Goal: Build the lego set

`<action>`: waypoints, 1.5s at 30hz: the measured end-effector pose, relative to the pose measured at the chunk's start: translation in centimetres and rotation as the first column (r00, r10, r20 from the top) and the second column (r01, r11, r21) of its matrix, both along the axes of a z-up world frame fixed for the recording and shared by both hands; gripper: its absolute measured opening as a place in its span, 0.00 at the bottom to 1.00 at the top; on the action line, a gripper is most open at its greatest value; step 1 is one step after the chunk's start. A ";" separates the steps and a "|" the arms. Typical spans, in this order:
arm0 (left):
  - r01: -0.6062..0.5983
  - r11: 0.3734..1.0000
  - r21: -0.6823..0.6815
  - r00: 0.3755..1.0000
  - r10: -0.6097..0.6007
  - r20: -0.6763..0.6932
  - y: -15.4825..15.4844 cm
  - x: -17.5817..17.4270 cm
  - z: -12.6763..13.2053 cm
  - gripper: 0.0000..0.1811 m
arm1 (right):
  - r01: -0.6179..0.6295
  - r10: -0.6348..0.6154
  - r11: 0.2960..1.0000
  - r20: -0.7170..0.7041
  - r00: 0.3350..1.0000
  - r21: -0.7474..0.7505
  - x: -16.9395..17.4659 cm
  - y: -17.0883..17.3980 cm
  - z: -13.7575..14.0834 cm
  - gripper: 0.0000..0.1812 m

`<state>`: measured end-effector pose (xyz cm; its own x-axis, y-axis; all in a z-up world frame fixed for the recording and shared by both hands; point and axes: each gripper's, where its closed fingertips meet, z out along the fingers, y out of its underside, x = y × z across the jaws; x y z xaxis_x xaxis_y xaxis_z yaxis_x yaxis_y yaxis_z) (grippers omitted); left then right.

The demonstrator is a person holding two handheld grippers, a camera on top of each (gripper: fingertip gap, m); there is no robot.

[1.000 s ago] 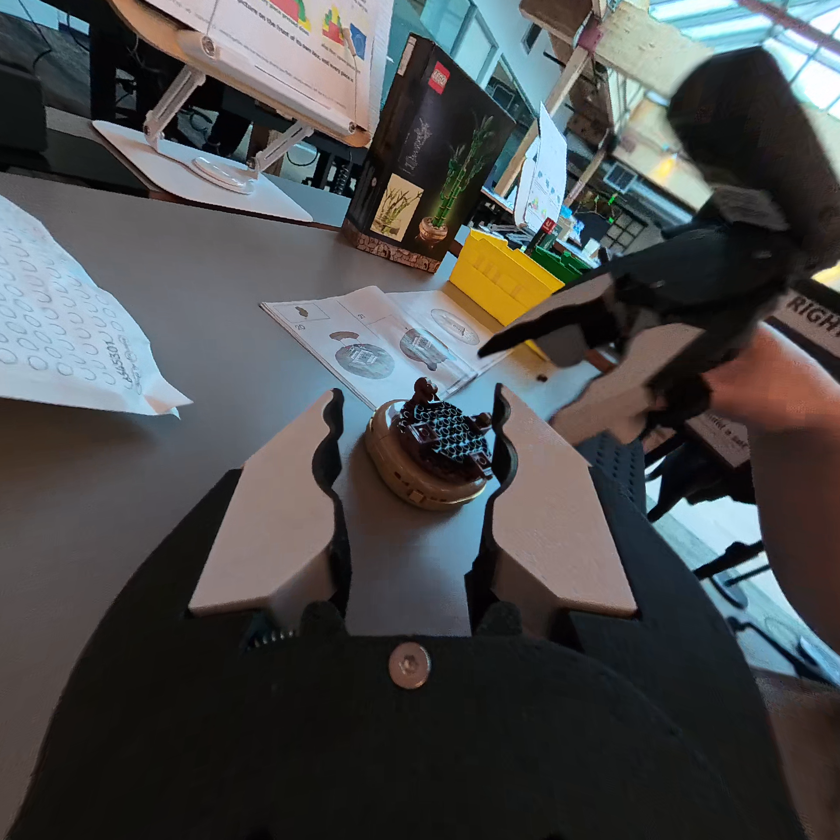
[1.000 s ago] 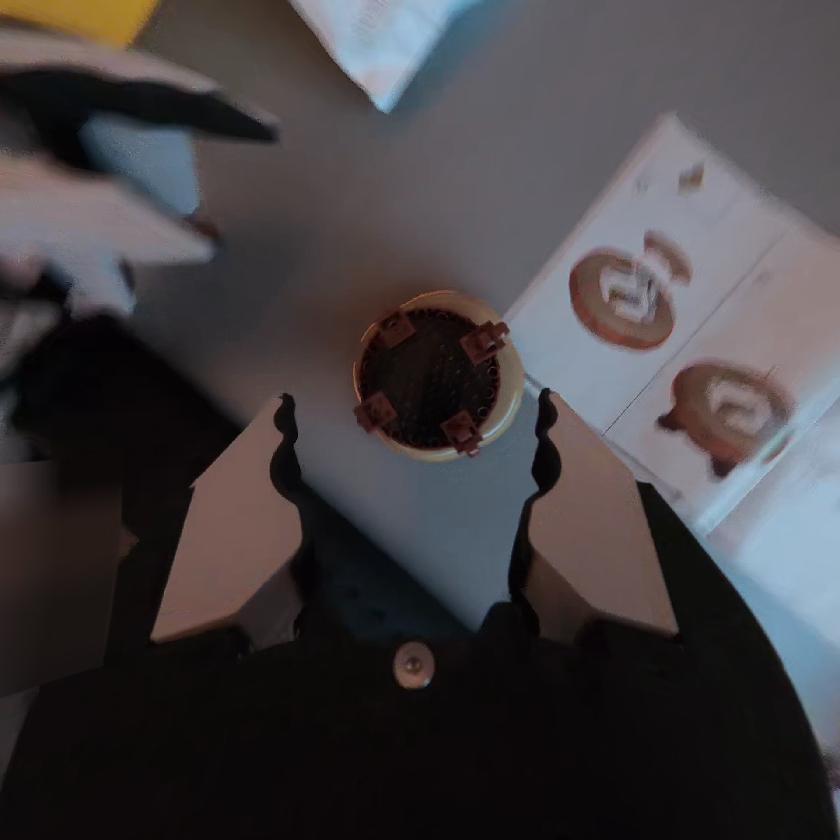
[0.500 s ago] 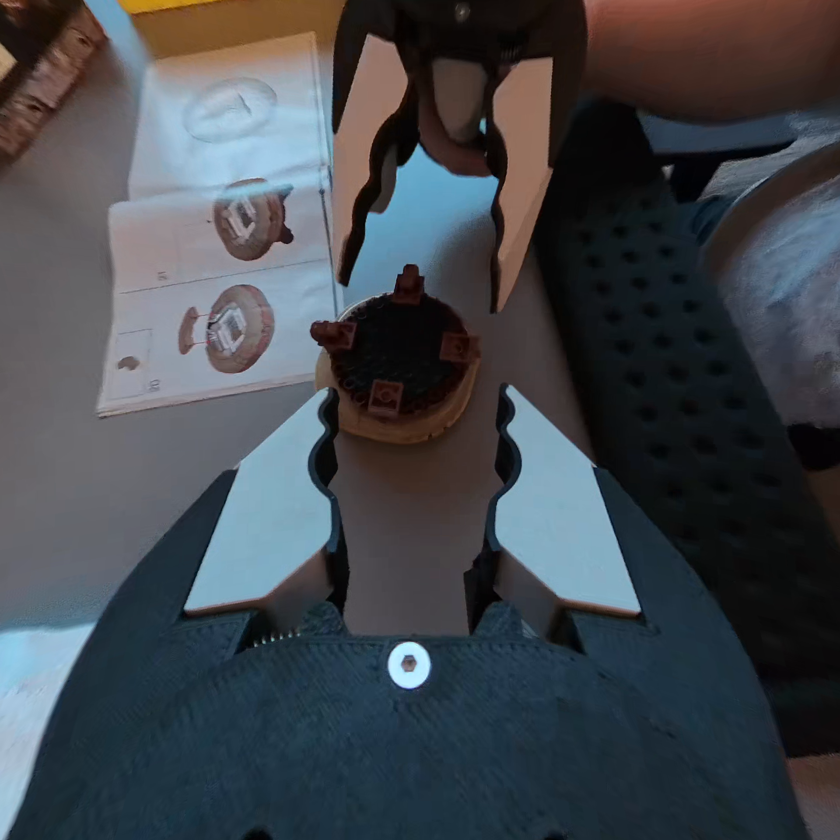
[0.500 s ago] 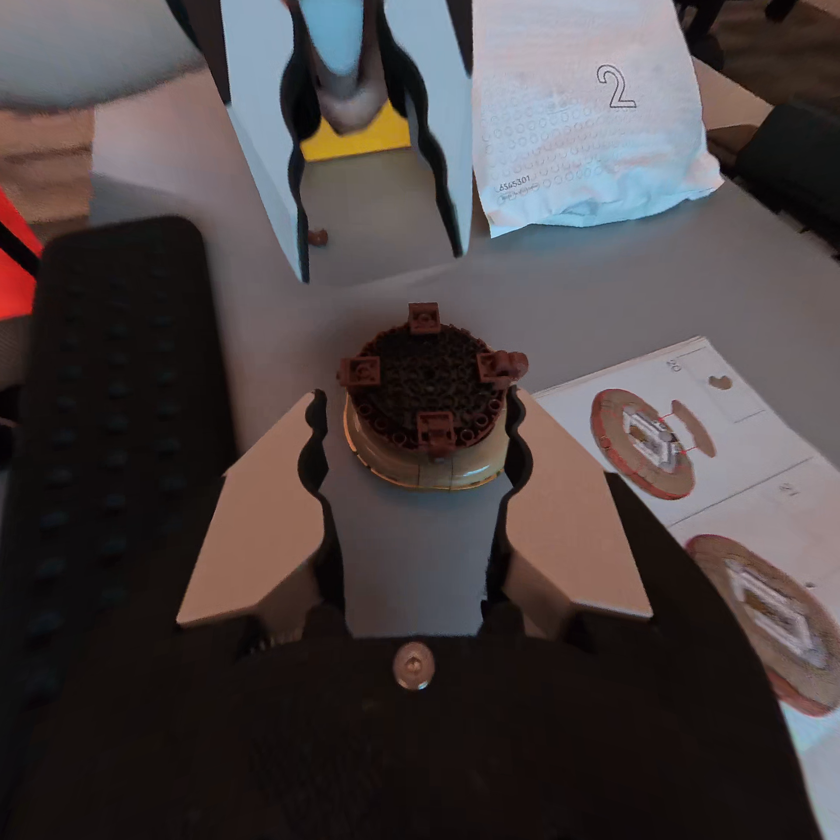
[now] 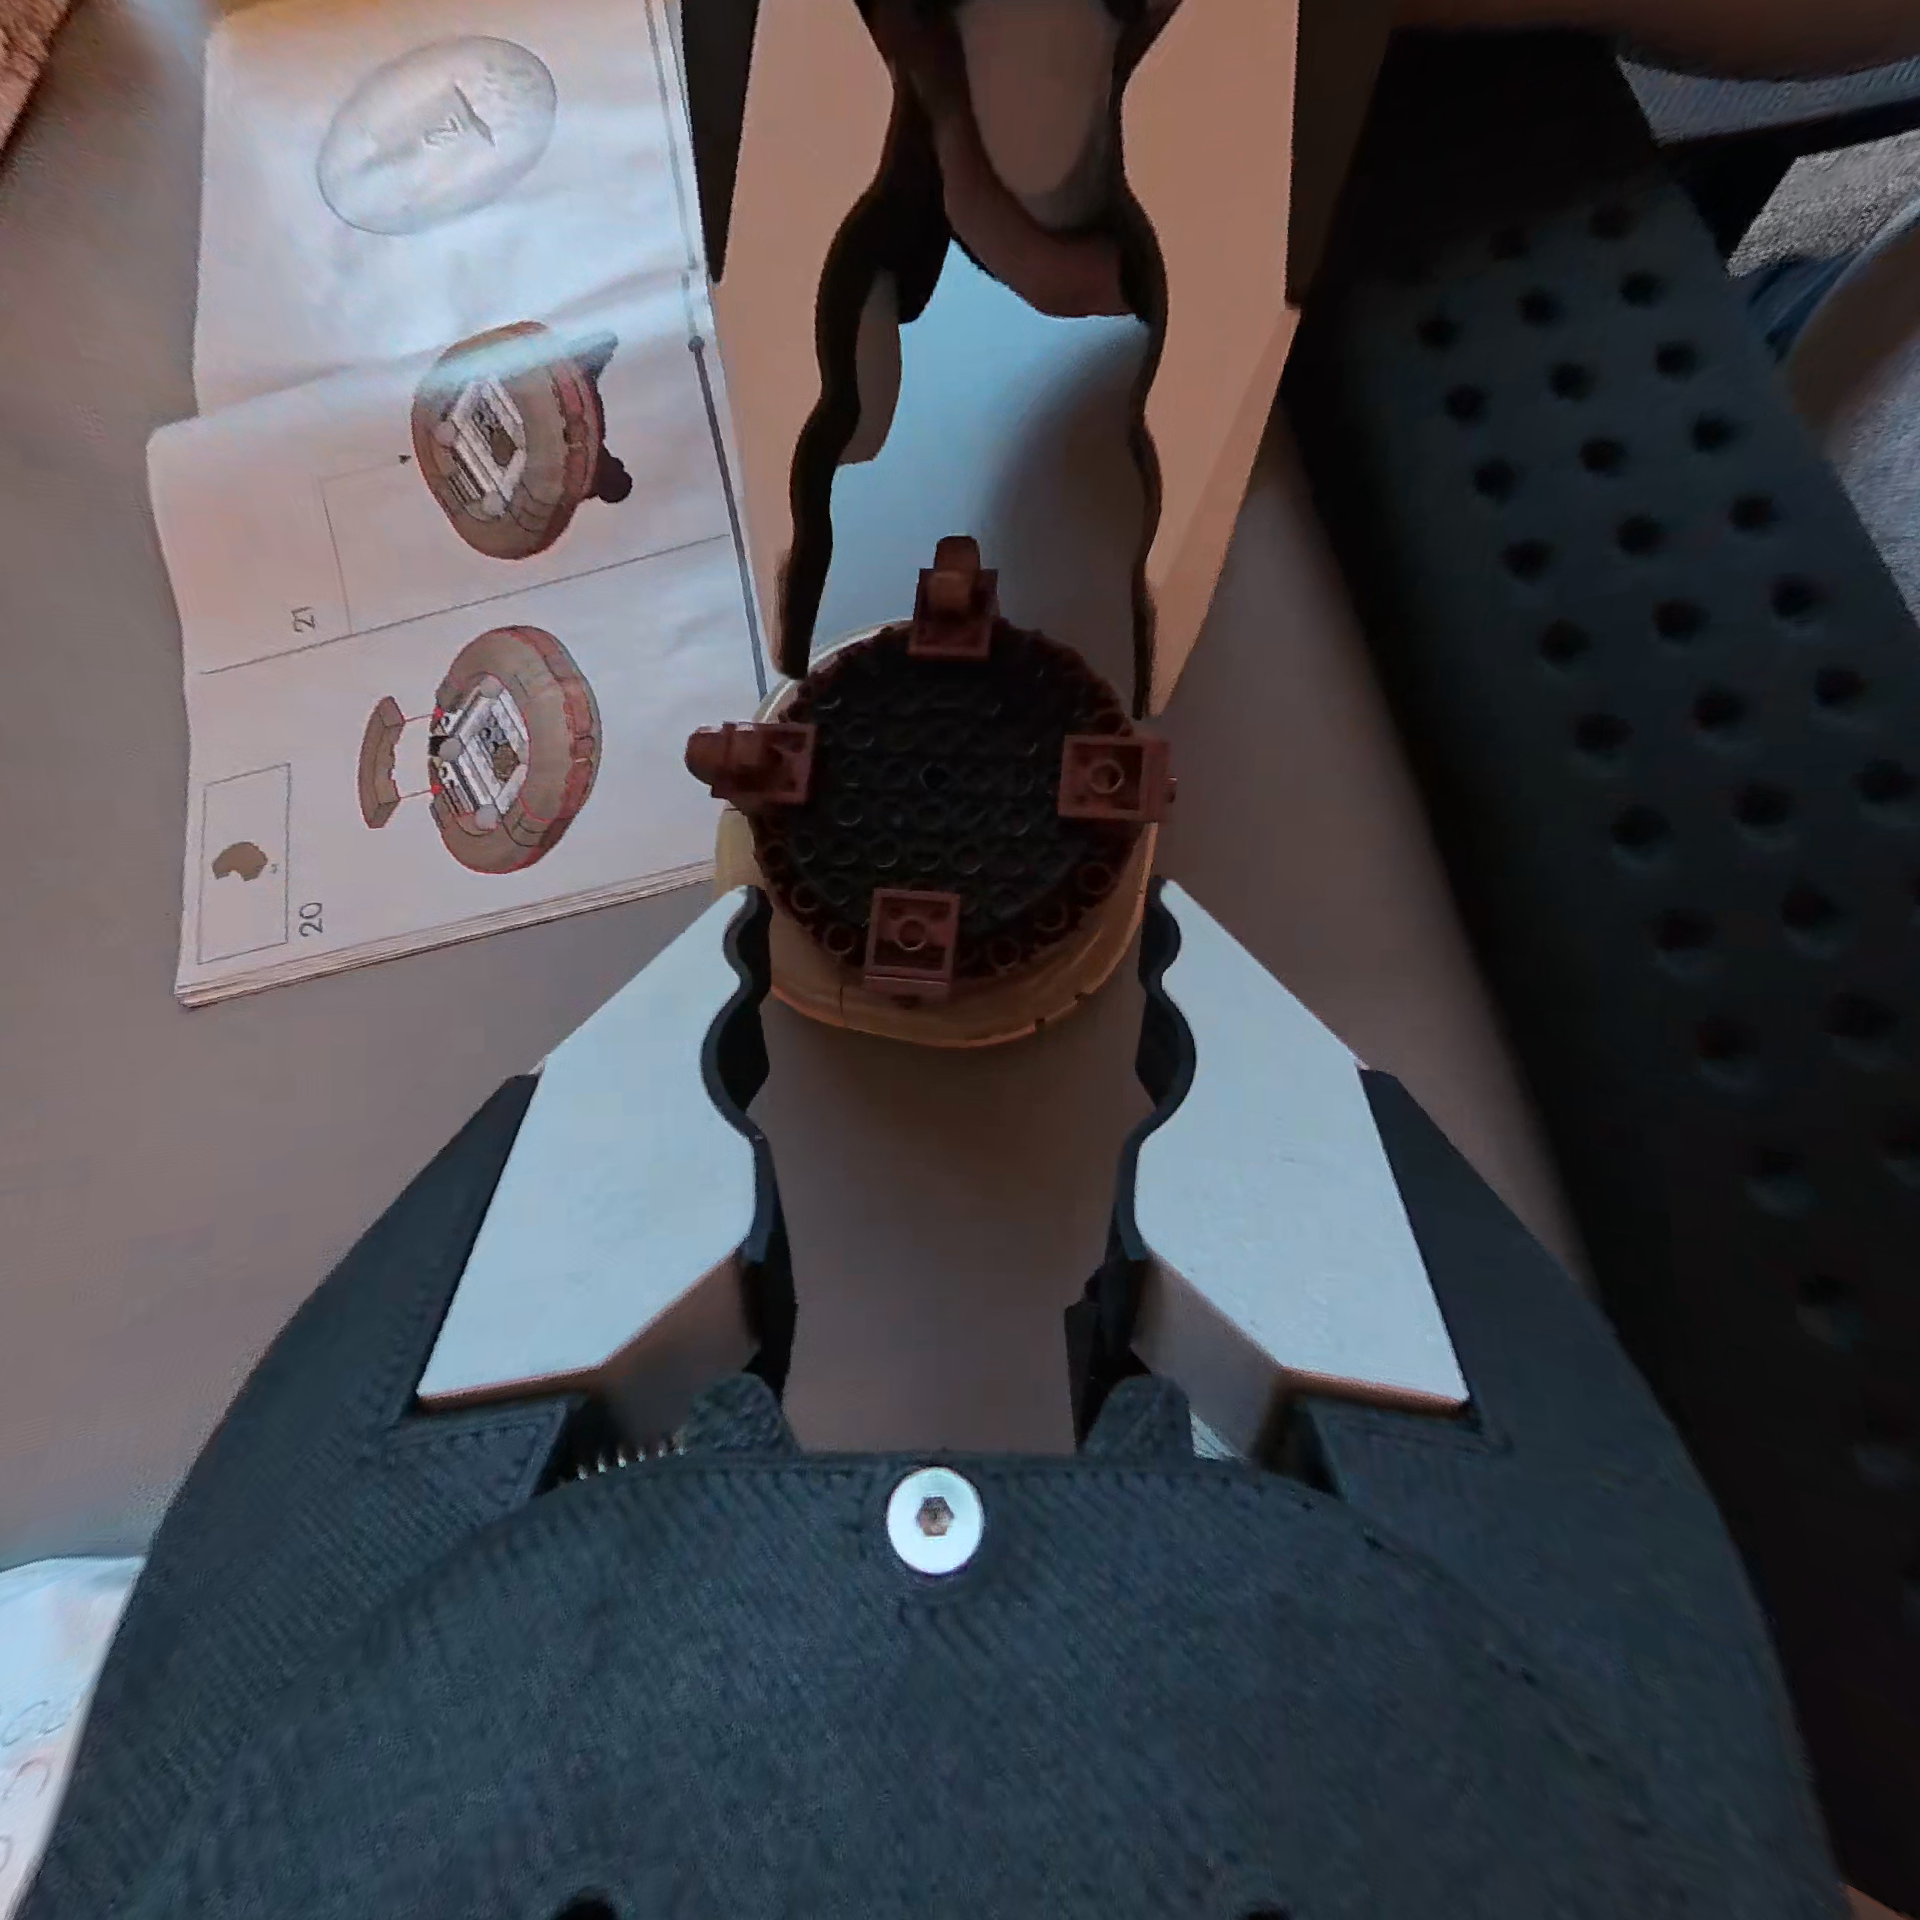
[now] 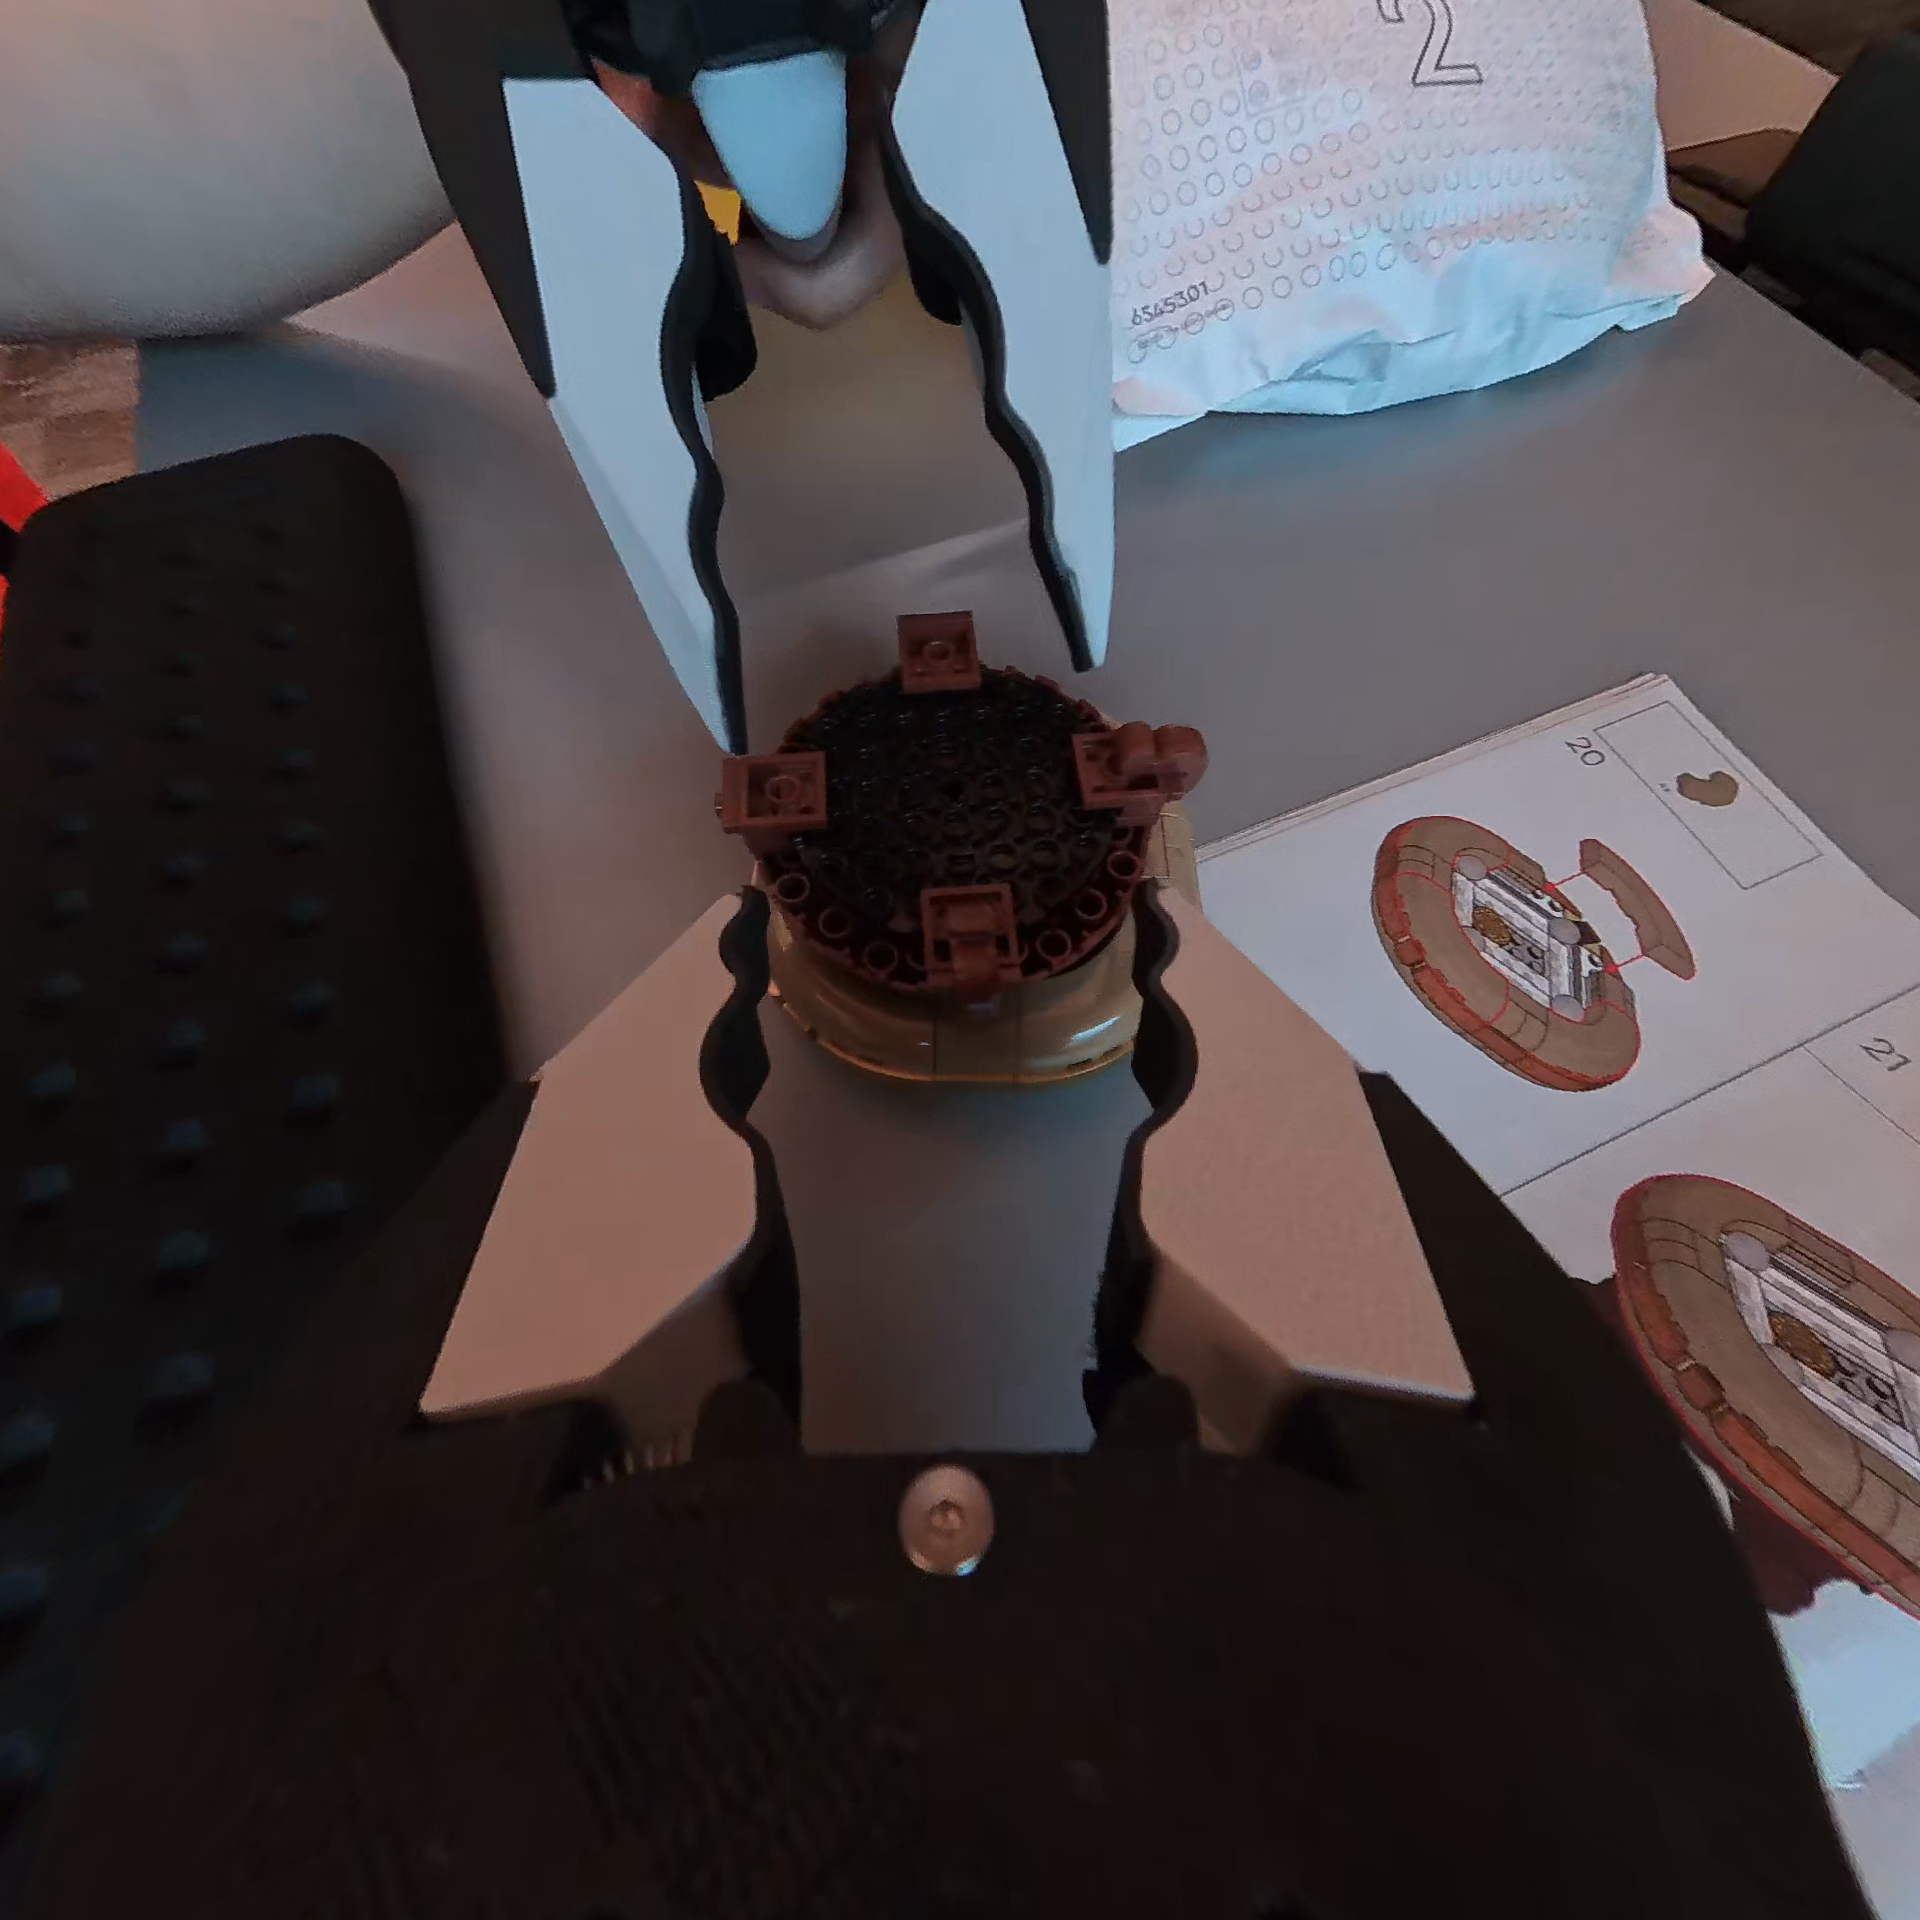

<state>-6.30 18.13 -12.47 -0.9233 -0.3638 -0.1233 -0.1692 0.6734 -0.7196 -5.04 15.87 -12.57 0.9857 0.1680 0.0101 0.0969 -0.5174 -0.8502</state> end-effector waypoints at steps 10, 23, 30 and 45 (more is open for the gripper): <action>-0.005 0.997 -0.074 1.000 0.004 -0.010 -0.6 0.3 0.1 0.36 | 0.026 -0.026 1.000 -0.003 1.000 0.000 0.1 0.2 0.0 0.37; 0.032 0.998 -0.052 0.998 -0.034 -0.044 -0.5 0.3 -0.2 0.33 | 0.099 -0.099 0.995 0.001 0.995 -0.001 0.1 -0.2 0.0 0.36; 0.019 1.000 -0.017 0.998 -0.020 -0.051 -0.2 0.3 -0.1 0.33 | 0.101 -0.101 0.995 0.008 0.995 0.015 0.1 -0.4 0.2 0.34; -0.043 0.996 -0.072 0.995 0.036 -0.089 0.3 0.7 0.6 0.31 | 0.063 -0.060 0.997 -0.073 0.996 0.045 0.3 0.1 0.9 0.30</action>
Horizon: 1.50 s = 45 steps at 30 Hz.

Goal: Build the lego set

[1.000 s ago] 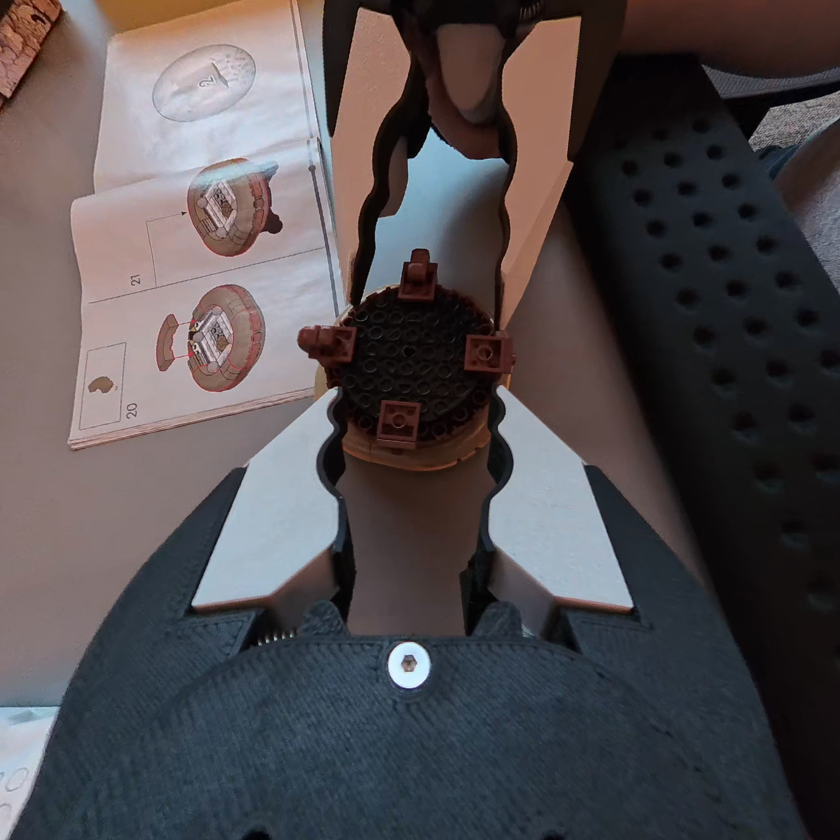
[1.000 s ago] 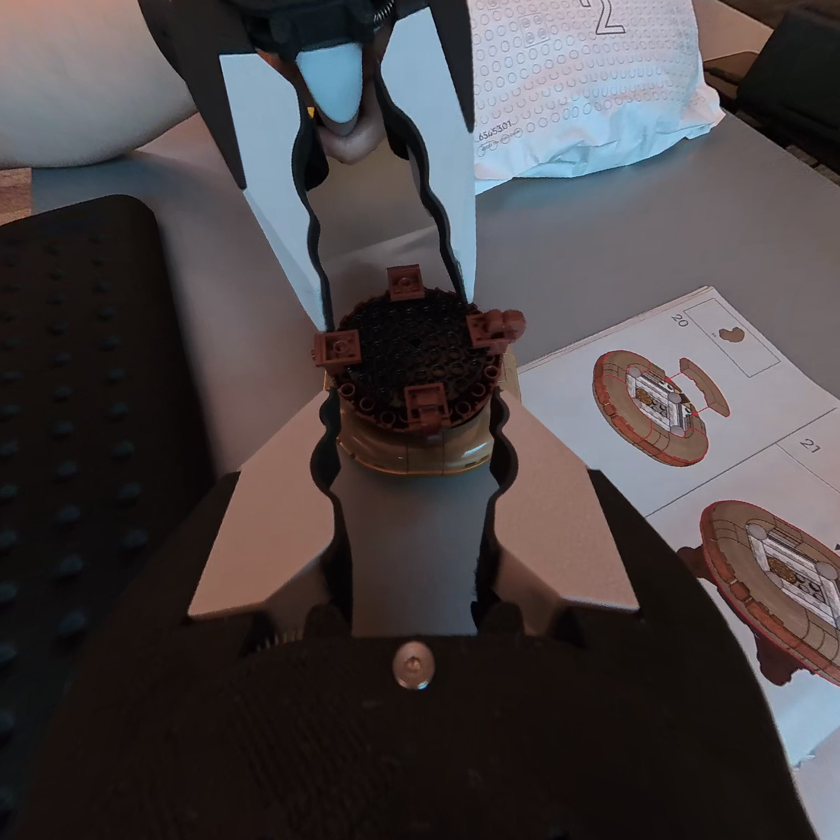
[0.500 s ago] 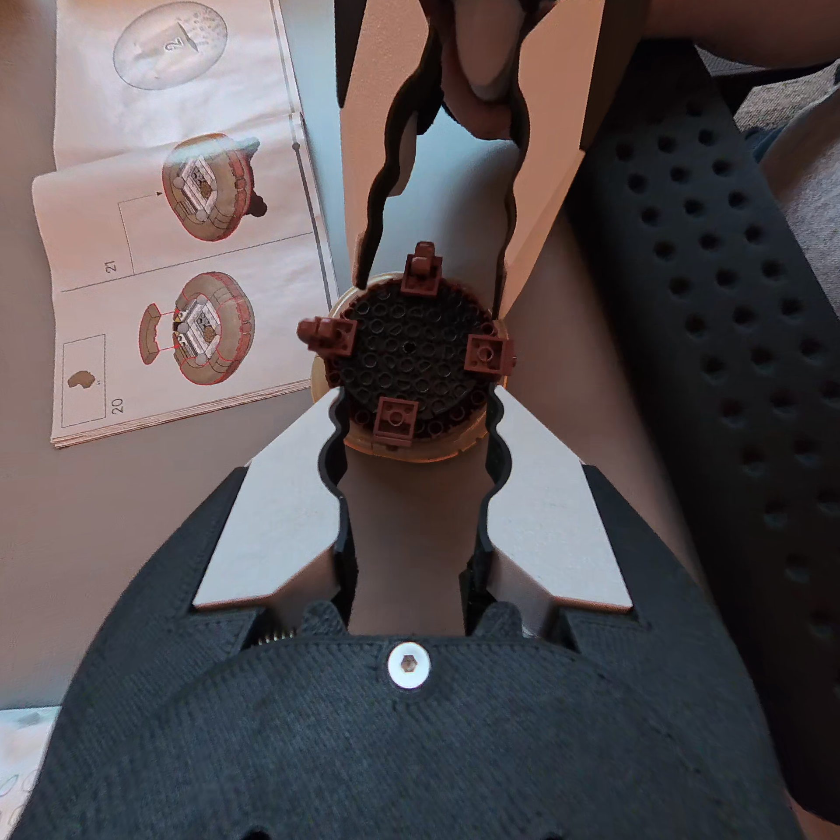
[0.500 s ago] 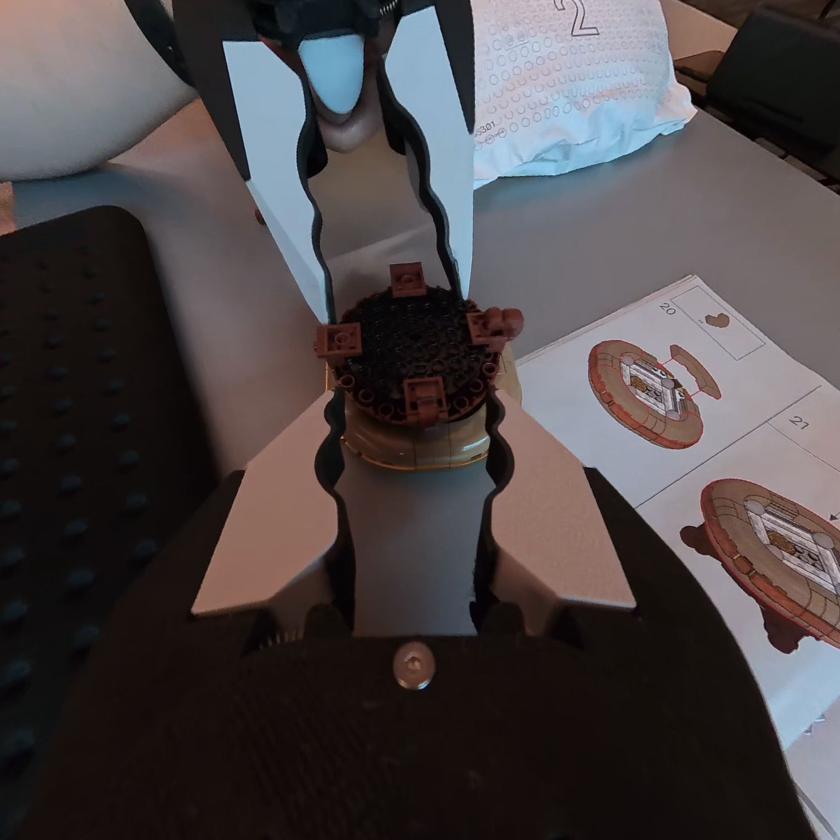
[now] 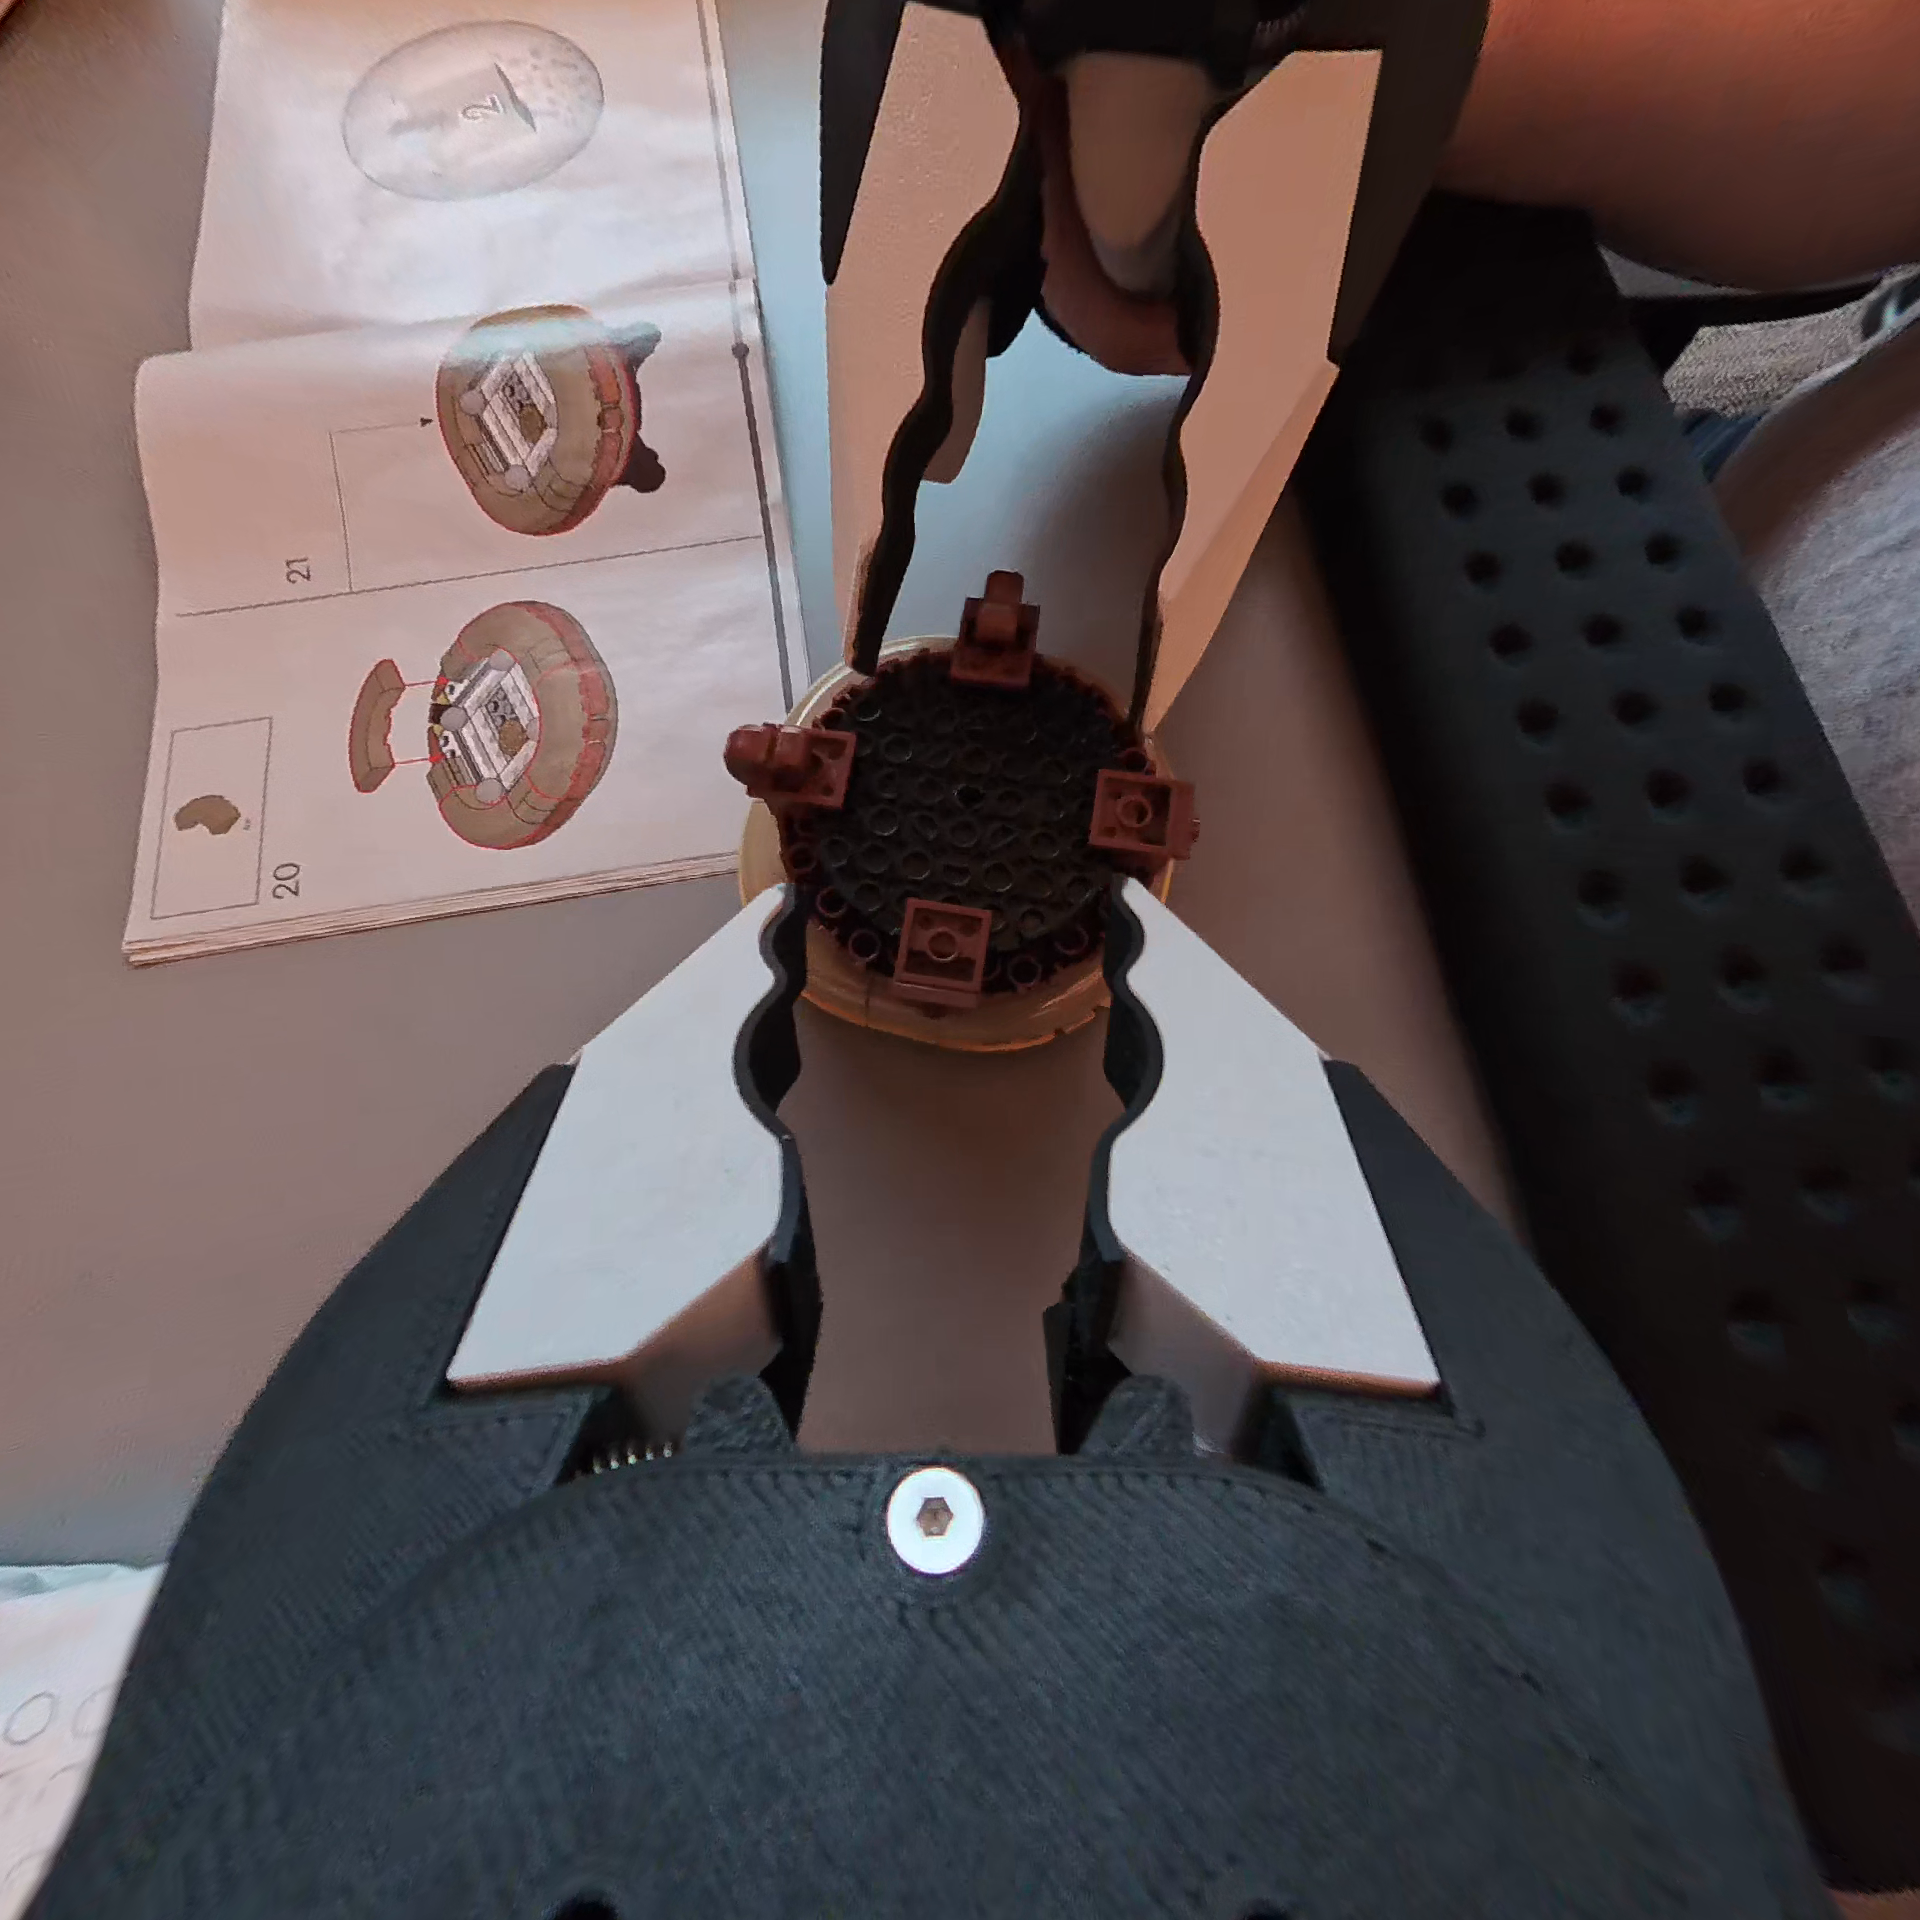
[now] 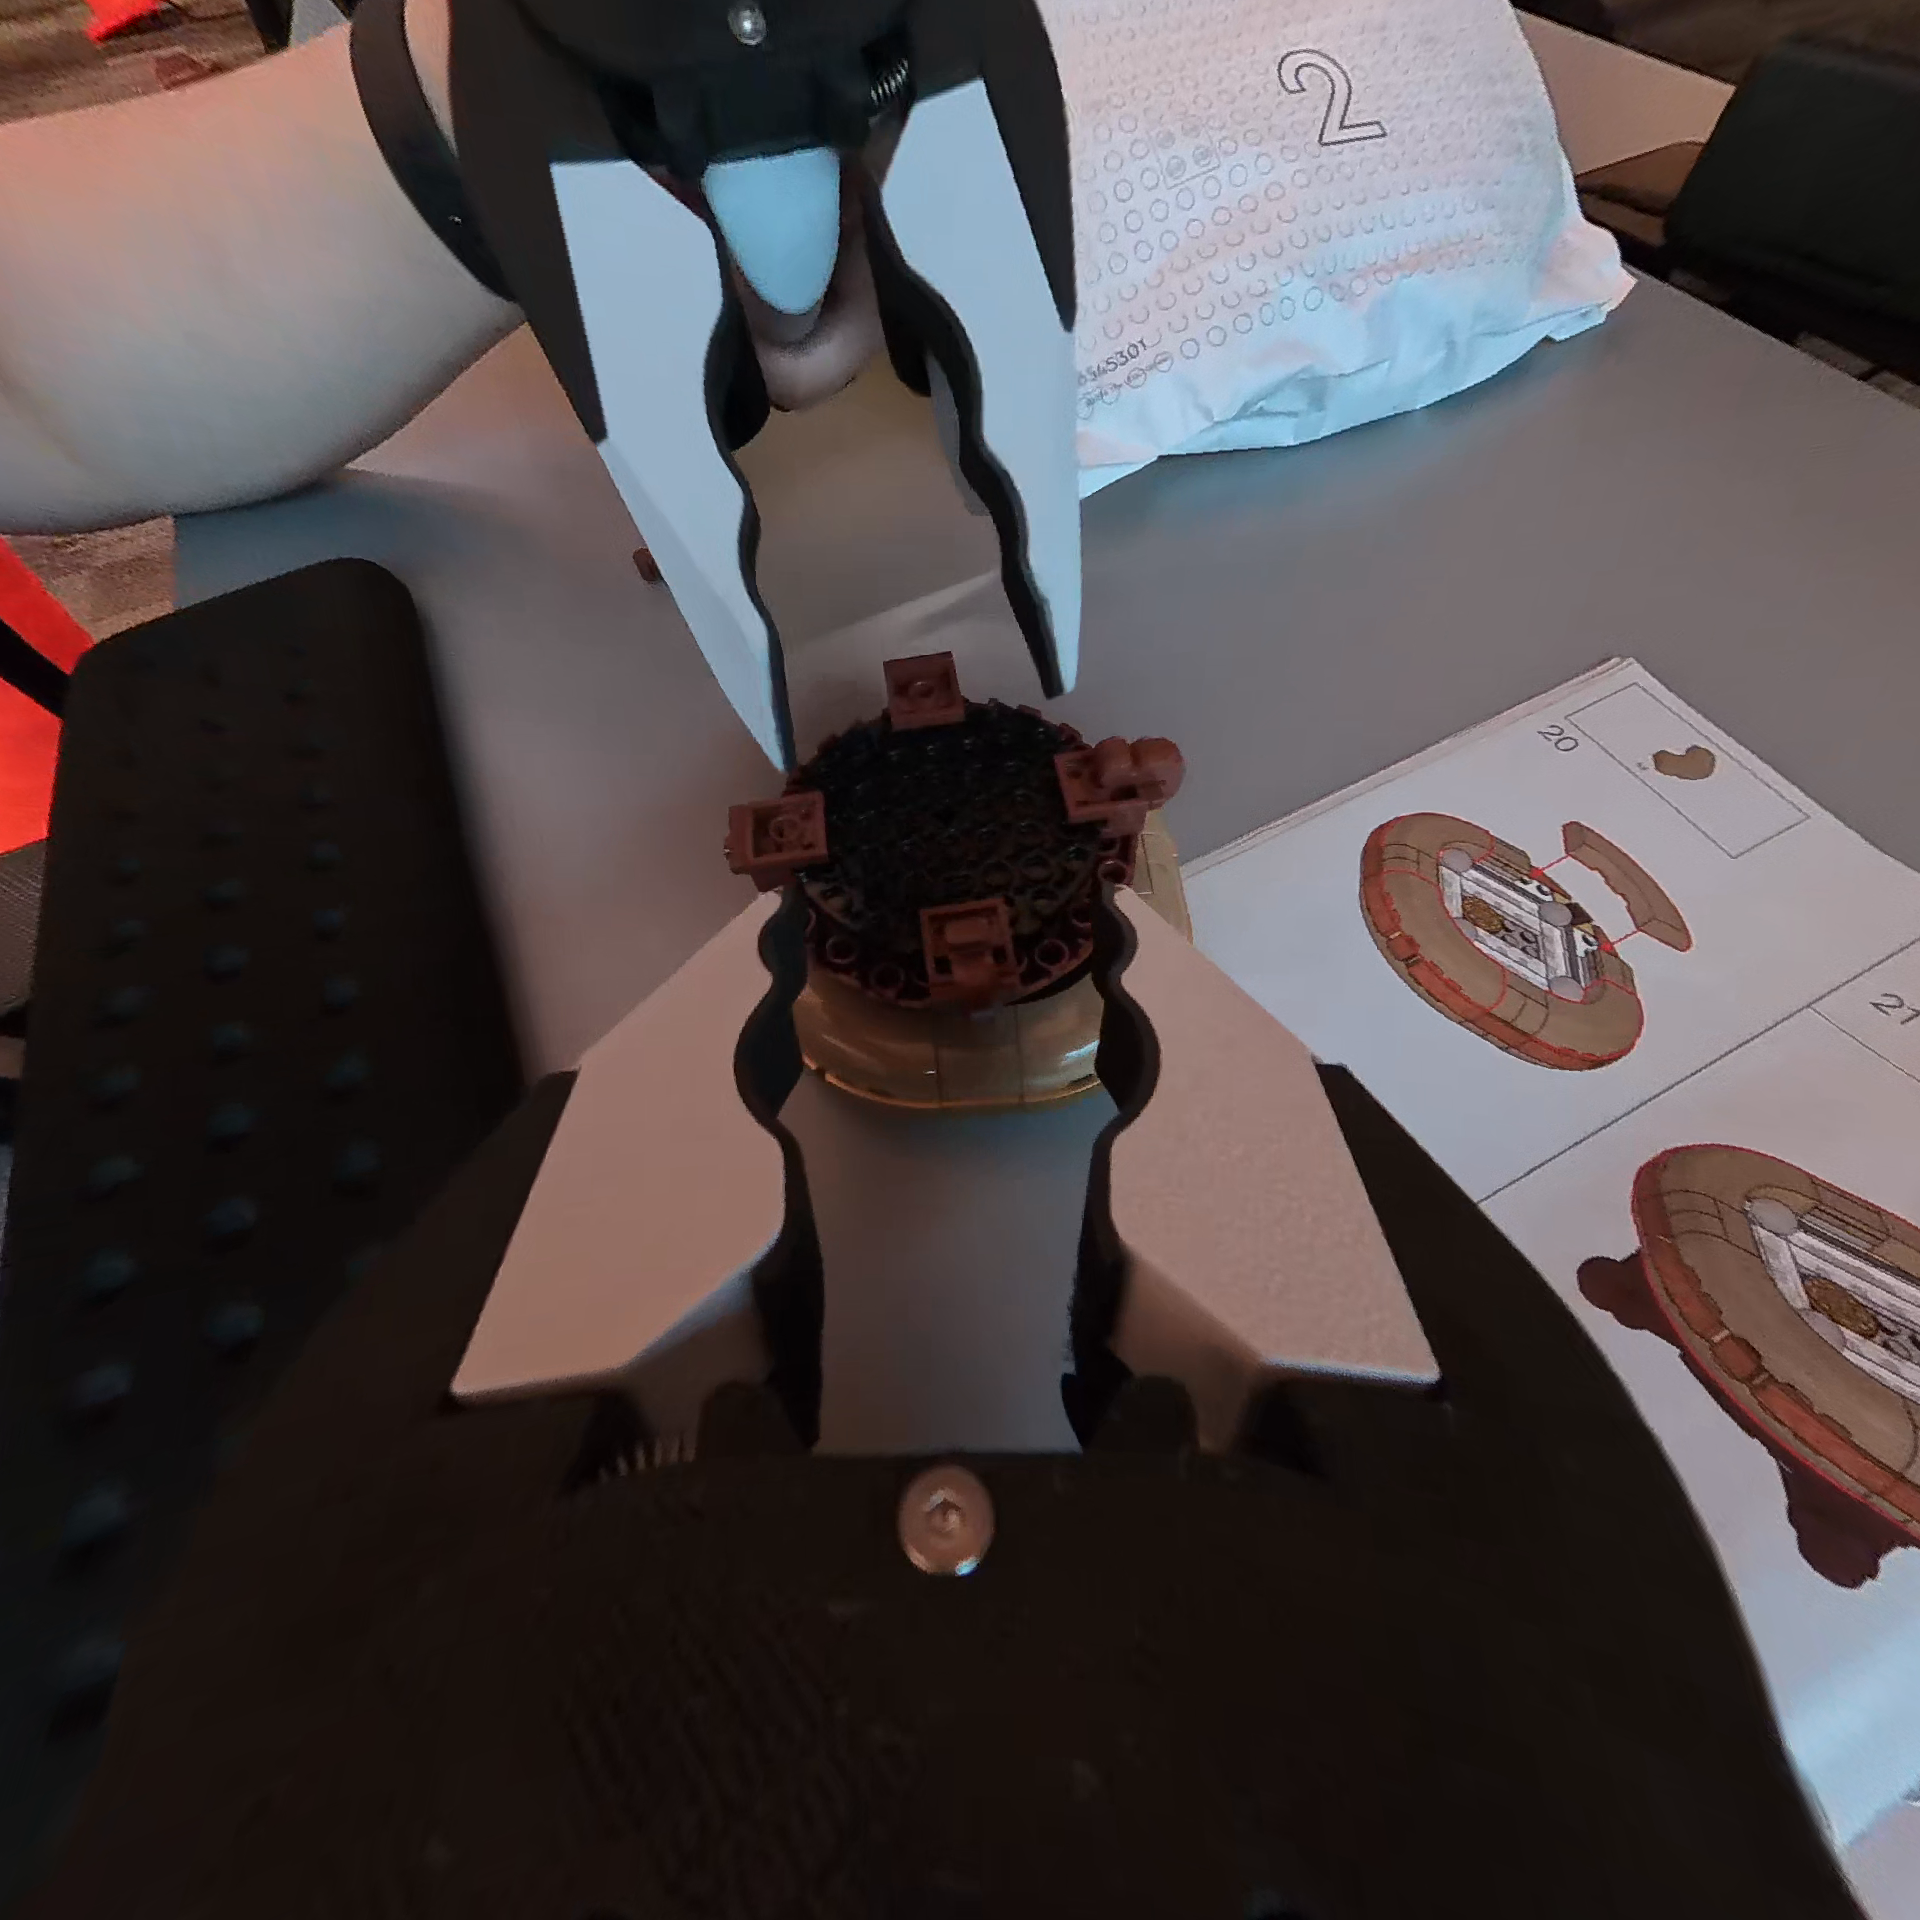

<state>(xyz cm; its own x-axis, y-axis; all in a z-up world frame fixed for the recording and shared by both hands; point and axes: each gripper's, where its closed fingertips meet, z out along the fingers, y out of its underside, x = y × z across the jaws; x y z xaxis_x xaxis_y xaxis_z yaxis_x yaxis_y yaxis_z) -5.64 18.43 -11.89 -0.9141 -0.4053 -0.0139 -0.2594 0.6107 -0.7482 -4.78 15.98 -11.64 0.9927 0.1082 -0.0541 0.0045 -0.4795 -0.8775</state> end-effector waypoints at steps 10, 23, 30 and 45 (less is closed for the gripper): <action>0.039 0.998 -0.042 0.999 -0.039 0.011 -0.5 0.0 -0.3 0.29 | -0.019 0.019 1.000 -0.019 1.000 -0.017 -0.1 0.0 -0.5 0.28; 0.088 0.993 -0.078 0.996 -0.086 0.023 -0.9 0.3 -0.3 0.29 | 0.031 -0.030 0.999 0.025 0.999 -0.026 0.1 -0.5 -0.6 0.26; 0.092 0.990 -0.108 0.996 -0.093 -0.001 -0.6 0.3 -0.4 0.29 | 0.040 -0.039 0.999 0.039 0.998 -0.035 0.1 -0.2 -0.7 0.26; 0.101 0.981 -0.167 0.995 -0.099 0.020 -0.9 0.4 -0.4 0.29 | 0.049 -0.047 0.998 0.043 0.998 -0.030 0.2 -0.5 -0.8 0.26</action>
